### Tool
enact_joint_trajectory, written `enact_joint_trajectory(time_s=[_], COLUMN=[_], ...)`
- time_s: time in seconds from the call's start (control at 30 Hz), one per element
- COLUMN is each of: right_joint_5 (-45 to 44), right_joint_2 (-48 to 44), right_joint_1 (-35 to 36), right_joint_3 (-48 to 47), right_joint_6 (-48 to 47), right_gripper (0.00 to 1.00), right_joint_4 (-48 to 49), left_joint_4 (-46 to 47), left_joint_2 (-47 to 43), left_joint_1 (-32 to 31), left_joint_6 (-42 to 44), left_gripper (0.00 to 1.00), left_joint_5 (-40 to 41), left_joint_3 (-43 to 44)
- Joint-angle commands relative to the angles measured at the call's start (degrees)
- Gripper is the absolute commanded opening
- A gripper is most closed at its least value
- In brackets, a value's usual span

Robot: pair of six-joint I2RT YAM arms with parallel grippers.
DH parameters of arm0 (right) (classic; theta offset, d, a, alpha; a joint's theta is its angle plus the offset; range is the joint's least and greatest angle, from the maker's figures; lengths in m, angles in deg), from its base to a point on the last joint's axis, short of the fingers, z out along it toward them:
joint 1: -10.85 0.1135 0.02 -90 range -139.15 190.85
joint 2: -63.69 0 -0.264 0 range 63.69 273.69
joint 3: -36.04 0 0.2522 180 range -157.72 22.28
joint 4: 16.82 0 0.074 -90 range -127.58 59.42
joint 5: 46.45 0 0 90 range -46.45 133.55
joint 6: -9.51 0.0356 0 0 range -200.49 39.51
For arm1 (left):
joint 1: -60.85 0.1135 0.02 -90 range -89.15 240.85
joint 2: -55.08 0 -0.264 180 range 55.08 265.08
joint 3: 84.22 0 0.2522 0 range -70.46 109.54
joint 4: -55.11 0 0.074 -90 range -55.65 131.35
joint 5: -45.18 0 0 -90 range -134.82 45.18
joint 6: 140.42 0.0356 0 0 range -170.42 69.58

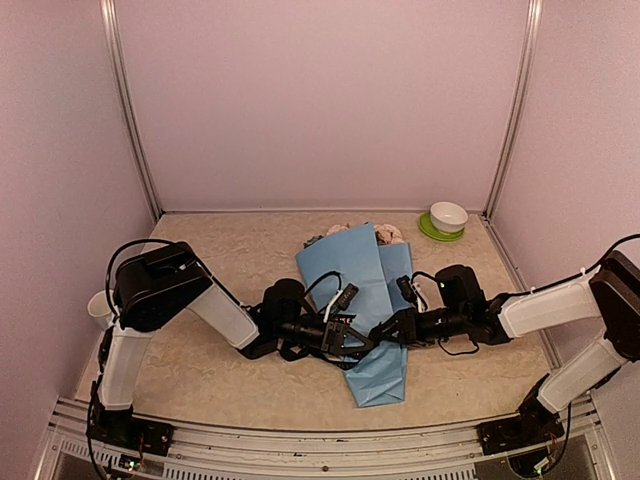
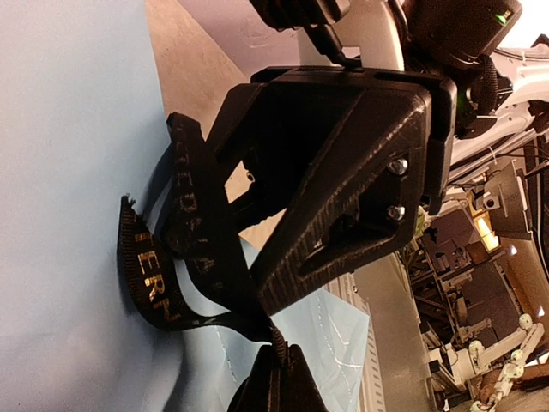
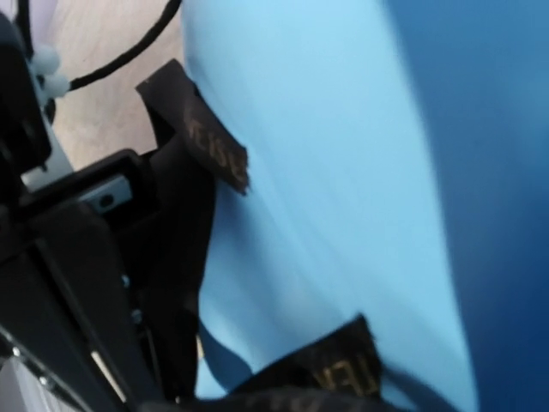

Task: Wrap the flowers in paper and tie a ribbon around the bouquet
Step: Cross the ribbon over the folded bouquet.

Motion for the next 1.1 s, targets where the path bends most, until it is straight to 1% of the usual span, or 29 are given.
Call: enact_joint_trajectory(time_s=[0.0, 0.07, 0.17, 0.2, 0.23, 0.33, 0.37, 0.47, 0.57, 0.63, 0.67, 0.77, 0.83, 0.87, 0.93, 1.07], right_joint_5=[-3.0, -3.3, -3.5, -3.2, -2.9, -3.1, -3.3, -4.0, -4.6, -4.8, -4.8, -4.1, -3.1, -2.6, -2.1, -3.0], right_joint_2=[-2.7, -1.7, -1.3, -1.4, -1.6, -2.1, -2.3, -3.2, -3.2, -2.5, -2.1, -0.4, 0.6, 1.1, 1.8, 0.8], right_joint_1=[-1.3, -1.9, -2.1, -2.1, -2.1, -2.1, -2.1, -2.7, -3.4, -3.4, -3.4, -3.4, -3.4, -3.4, -3.4, -3.4], right_joint_3=[-0.2, -0.6, 0.1, 0.4, 0.6, 0.5, 0.5, 1.0, 0.7, 0.1, 0.0, -0.1, -0.1, -0.1, -0.4, -0.9], right_joint_6=[-3.7, -3.3, -2.1, -1.9, -1.8, -2.2, -2.5, -2.6, -3.4, -4.4, -4.8, -5.4, -5.5, -5.6, -5.9, -7.4], right_gripper=[0.41, 0.36, 0.34, 0.34, 0.34, 0.36, 0.36, 0.36, 0.36, 0.36, 0.36, 0.35, 0.35, 0.35, 0.35, 0.32], right_joint_4=[-5.3, -6.6, -5.9, -5.3, -5.0, -5.4, -5.9, -6.8, -8.1, -9.0, -9.1, -8.9, -8.3, -8.1, -8.4, -10.7], left_joint_4=[6.8, 5.6, -1.5, -3.0, -2.6, 3.7, 4.9, 1.9, 1.8, 3.1, 6.6, 21.5, 27.1, 27.6, 25.3, 22.8], left_joint_2=[0.8, -0.4, -4.0, -4.7, -4.9, -4.4, -4.7, -6.4, -7.2, -5.7, -4.5, 0.6, 3.1, 3.6, 4.1, 4.8], left_joint_1=[1.5, 0.9, -1.6, -2.1, -2.3, -2.8, -3.2, -4.7, -4.9, -3.7, -2.7, 0.4, 1.3, 1.5, 1.5, 1.6], left_joint_6=[-3.3, -0.8, 9.1, 10.4, 9.7, 4.3, 3.9, 6.2, 7.0, 4.2, 0.6, -12.2, -16.0, -16.2, -15.1, -15.2], left_gripper=[0.00, 0.00, 0.00, 0.00, 0.00, 0.00, 0.00, 0.00, 0.00, 0.00, 0.00, 0.00, 0.00, 0.00, 0.00, 0.00], left_joint_5=[-2.1, -3.8, -3.8, -3.9, -4.4, -7.6, -8.3, -9.4, -10.2, -9.2, -8.7, -5.9, -2.8, -0.5, 3.5, 8.5], left_joint_3=[-1.3, -1.0, -0.8, -0.7, -0.6, -0.3, -0.1, 1.0, 0.9, 1.0, 0.8, 0.0, -0.1, -0.4, -0.7, -1.4])
